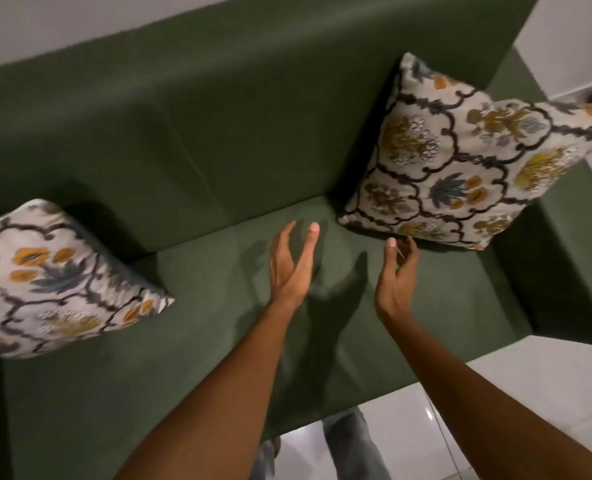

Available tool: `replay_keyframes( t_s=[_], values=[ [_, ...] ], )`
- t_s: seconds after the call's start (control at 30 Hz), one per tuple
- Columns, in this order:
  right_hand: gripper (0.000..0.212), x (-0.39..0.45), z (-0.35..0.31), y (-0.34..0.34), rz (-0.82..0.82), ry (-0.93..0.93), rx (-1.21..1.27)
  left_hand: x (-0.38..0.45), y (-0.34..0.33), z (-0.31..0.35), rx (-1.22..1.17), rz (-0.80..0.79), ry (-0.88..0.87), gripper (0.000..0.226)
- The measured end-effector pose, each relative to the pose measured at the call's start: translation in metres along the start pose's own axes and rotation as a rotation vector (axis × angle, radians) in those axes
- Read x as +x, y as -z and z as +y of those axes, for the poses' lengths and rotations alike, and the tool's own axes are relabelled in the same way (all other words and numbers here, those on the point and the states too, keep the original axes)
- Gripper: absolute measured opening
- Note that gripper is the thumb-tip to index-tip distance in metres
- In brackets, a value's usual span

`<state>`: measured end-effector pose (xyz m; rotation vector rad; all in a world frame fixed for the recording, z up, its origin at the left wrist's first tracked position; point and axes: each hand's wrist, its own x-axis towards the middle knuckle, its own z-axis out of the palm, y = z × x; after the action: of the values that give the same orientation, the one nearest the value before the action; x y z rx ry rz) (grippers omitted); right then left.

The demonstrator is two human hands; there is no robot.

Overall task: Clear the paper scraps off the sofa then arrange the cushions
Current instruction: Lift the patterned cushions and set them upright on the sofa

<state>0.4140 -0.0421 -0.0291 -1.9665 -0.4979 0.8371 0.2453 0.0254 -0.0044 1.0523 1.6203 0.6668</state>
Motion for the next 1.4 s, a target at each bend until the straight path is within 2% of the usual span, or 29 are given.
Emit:
replay_keyframes(
  t_s=[0.1, 0.23, 0.33, 0.53, 0.67, 0.77, 0.87, 0.93, 1.07, 1.13, 1.27, 1.4],
  values=[
    [0.083, 0.029, 0.003, 0.038, 0.101, -0.003, 0.036, 0.008, -0.042, 0.023, 0.033, -0.058, -0.015, 0.095],
    [0.097, 0.069, 0.004, 0.076, 0.27, -0.082, 0.127, 0.021, -0.091, 0.045, 0.076, -0.118, -0.017, 0.103],
    [0.096, 0.103, 0.005, 0.097, 0.412, -0.131, 0.206, 0.034, -0.123, 0.058, 0.093, -0.175, -0.002, 0.109],
    [0.084, 0.152, -0.005, 0.11, 0.463, -0.154, 0.274, 0.059, -0.169, 0.083, 0.015, -0.123, 0.072, 0.092],
    [0.083, 0.167, -0.021, 0.102, 0.405, -0.138, 0.343, 0.065, -0.185, 0.086, 0.007, -0.031, 0.086, 0.075],
    [0.07, 0.167, -0.029, 0.096, 0.359, -0.083, 0.392, 0.061, -0.185, 0.079, -0.001, 0.052, 0.077, 0.064],
    [0.055, 0.169, -0.039, 0.093, 0.283, -0.011, 0.424, 0.048, -0.172, 0.066, -0.008, 0.134, 0.03, 0.074],
    [0.061, 0.169, -0.049, 0.088, 0.209, 0.036, 0.397, 0.039, -0.159, 0.054, -0.018, 0.214, 0.021, 0.083],
    [0.076, 0.164, -0.058, 0.066, 0.066, 0.052, 0.332, 0.029, -0.131, 0.032, -0.055, 0.369, 0.022, 0.079],
    [0.078, 0.158, -0.054, 0.056, 0.003, 0.004, 0.308, 0.027, -0.12, 0.026, -0.019, 0.371, 0.014, 0.076],
    [0.065, 0.149, -0.048, 0.05, -0.036, -0.004, 0.258, 0.026, -0.107, 0.023, 0.011, 0.314, -0.021, 0.053],
    [0.077, 0.137, -0.05, 0.053, -0.026, -0.047, 0.246, 0.023, -0.098, 0.03, -0.015, 0.313, 0.088, 0.079]
  ],
)
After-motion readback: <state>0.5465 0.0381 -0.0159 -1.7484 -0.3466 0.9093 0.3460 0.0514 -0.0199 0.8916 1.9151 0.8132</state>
